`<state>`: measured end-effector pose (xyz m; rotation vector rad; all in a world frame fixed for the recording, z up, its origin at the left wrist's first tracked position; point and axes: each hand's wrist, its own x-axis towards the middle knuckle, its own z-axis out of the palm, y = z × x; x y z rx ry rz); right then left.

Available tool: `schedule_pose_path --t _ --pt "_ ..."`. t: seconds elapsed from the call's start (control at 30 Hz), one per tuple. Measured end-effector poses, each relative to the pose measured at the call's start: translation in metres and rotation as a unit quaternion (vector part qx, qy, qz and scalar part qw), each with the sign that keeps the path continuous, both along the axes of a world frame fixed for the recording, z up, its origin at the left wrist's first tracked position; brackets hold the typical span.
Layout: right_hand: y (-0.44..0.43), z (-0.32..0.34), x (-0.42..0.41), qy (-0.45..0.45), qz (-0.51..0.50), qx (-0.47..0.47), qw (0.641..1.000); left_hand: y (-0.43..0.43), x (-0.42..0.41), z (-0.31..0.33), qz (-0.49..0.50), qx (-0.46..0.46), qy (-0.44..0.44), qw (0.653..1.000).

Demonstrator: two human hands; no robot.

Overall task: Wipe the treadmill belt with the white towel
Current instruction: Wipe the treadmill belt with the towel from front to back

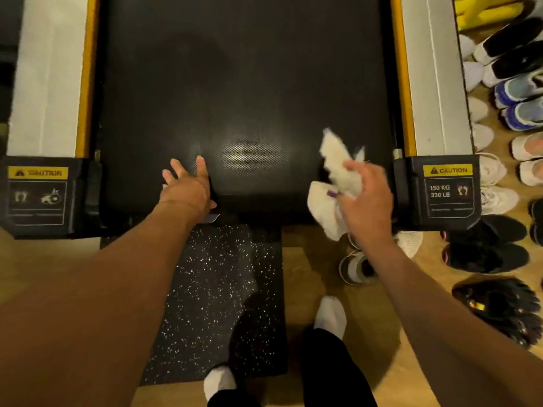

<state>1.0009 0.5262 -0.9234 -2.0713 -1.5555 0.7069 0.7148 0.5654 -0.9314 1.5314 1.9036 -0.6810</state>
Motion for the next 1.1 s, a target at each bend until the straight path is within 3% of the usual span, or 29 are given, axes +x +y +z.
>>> schedule_pose_path --t 0.07,0.13,0.4,0.5,0.57,0.67,0.77,0.87,0.97,1.03,1.1 --pt "0.015 -0.003 0.003 -0.032 -0.109 -0.04 0.993 -0.001 -0.003 -0.003 -0.009 0.004 0.002 1.0" --pt "0.015 -0.014 -0.014 -0.095 -0.118 -0.103 0.983 -0.001 -0.004 -0.004 -0.017 0.003 0.005 1.0" --pt "-0.042 -0.043 -0.19 -0.008 0.078 -0.007 0.997 -0.024 -0.058 0.008 -0.123 0.082 -0.008 0.989" --pt "-0.058 -0.049 -0.249 0.019 0.191 -0.068 0.979 -0.06 -0.114 0.01 -0.115 0.151 0.078 0.979" --pt "-0.071 -0.051 -0.276 0.041 0.24 -0.113 0.963 -0.083 -0.151 0.013 -0.049 0.127 0.114 0.984" --pt "-0.065 -0.036 -0.287 0.146 0.125 -0.034 0.981 -0.1 -0.186 0.015 0.011 0.044 0.09 0.995" --pt "-0.034 -0.018 -0.282 0.116 0.05 0.017 0.992 -0.095 -0.189 0.015 0.017 0.044 0.061 0.997" --pt "-0.03 -0.024 -0.304 0.034 0.183 -0.005 0.983 -0.09 -0.186 0.014 0.044 0.042 0.059 0.996" --pt "-0.054 -0.046 -0.328 0.037 0.357 -0.109 0.927 -0.094 -0.185 0.013 0.034 0.05 0.06 0.996" --pt "-0.063 -0.049 -0.331 0.057 0.343 -0.145 0.926 -0.096 -0.186 0.013 0.021 0.05 0.068 0.996" --pt "-0.058 -0.04 -0.326 0.077 0.259 -0.052 0.961 -0.094 -0.183 0.014 0.009 0.051 0.074 0.996"
